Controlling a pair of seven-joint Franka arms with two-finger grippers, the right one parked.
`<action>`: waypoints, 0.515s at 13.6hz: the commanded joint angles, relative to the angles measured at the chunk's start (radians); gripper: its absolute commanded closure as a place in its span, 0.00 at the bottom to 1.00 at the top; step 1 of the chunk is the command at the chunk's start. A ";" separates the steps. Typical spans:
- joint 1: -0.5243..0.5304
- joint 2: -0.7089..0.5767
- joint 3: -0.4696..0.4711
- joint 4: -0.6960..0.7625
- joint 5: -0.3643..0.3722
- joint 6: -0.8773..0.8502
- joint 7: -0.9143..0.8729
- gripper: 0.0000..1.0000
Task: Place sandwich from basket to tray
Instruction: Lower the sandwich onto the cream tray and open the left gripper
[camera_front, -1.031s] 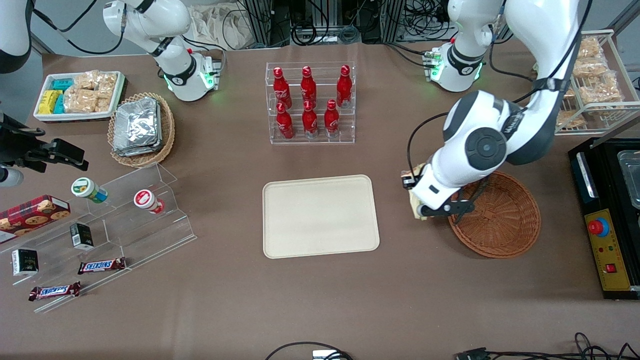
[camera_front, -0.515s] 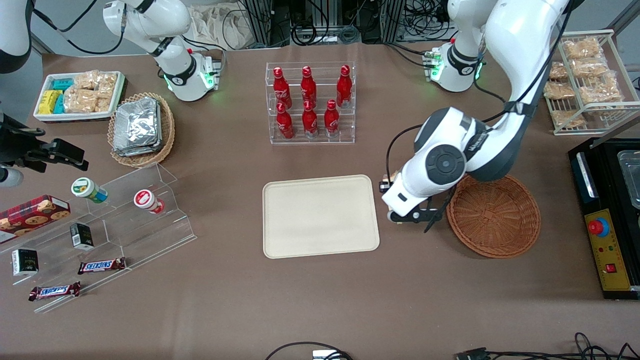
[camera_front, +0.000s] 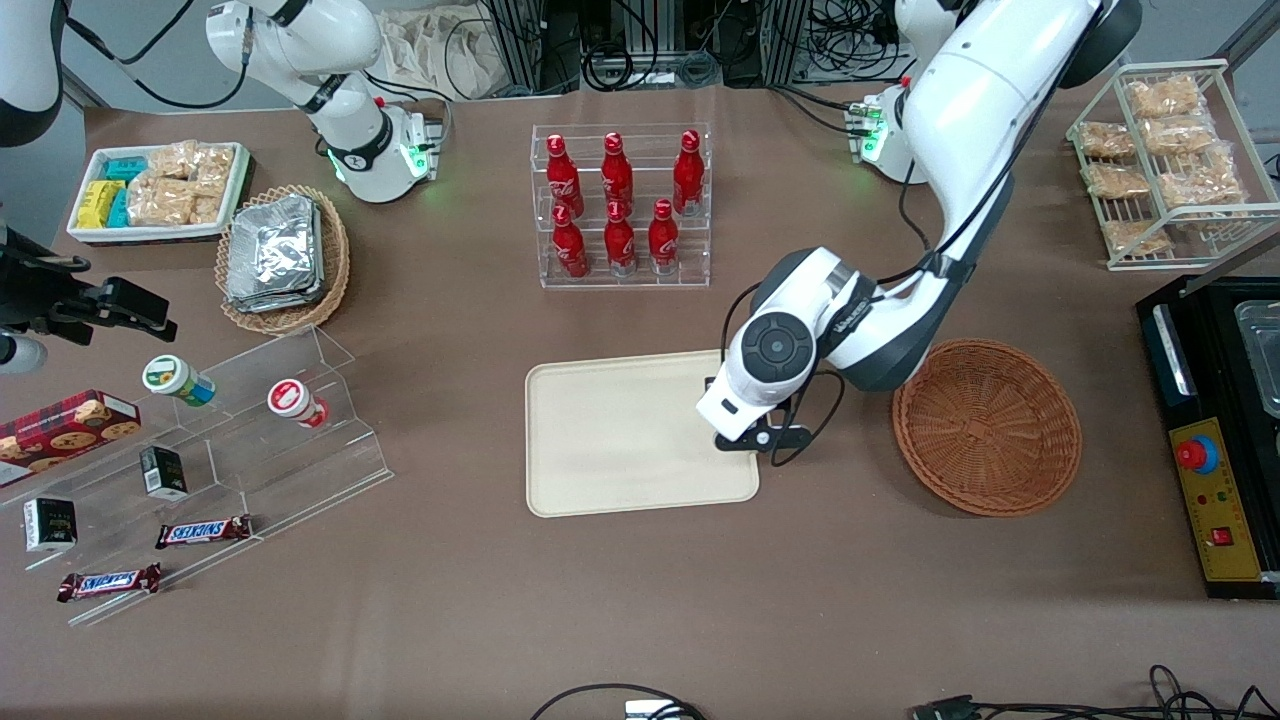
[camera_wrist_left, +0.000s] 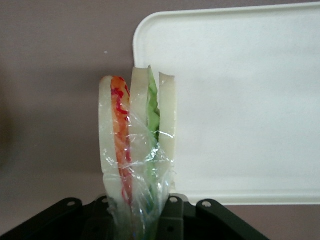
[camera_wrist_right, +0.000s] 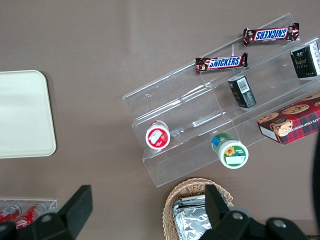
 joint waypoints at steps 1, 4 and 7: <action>-0.025 0.037 0.006 0.047 0.020 0.021 -0.019 0.78; -0.038 0.066 0.006 0.045 0.020 0.053 -0.030 0.77; -0.052 0.098 0.007 0.045 0.027 0.086 -0.039 0.77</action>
